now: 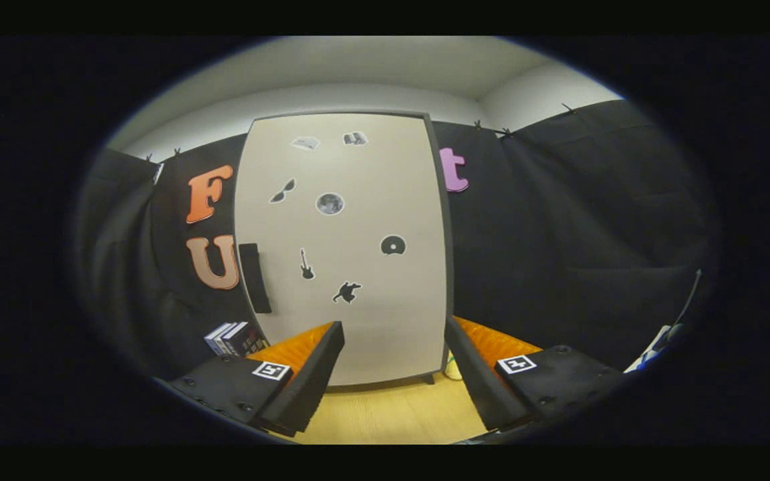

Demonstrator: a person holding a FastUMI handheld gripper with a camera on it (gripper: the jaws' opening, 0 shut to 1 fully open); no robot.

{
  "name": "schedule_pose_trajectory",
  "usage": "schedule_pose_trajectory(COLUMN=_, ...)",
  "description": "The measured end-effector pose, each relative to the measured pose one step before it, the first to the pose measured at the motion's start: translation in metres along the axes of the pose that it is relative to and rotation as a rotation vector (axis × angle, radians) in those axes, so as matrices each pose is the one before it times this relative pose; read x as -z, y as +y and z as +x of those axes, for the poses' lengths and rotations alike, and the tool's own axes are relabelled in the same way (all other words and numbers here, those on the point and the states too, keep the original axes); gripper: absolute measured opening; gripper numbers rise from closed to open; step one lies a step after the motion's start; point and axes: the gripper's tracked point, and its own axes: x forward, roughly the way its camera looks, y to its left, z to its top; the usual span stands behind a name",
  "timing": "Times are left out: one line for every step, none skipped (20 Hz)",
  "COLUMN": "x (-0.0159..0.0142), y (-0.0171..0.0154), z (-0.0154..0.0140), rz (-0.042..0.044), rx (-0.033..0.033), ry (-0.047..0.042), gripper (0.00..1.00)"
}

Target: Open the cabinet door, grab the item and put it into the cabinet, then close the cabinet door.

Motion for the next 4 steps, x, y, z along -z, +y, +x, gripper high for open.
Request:
schedule_pose_trajectory(x=-0.00806, y=-0.00535, z=-0.00707, rz=0.00058, rx=0.00869, ry=-0.01968, gripper=0.97)
schedule_pose_trajectory(x=-0.00764, y=-0.00359, z=-0.00566, rz=0.00341, rx=0.00492, ry=-0.01945, gripper=0.97)
schedule_pose_trajectory(x=-0.00655, y=-0.00278, z=-0.0056, rz=0.0018, rx=0.00304, ry=-0.01765, gripper=0.97)
schedule_pose_trajectory(x=-0.00463, y=-0.00208, z=-0.00343, rz=-0.00276, rx=0.00089, ry=-0.01257, gripper=0.97)
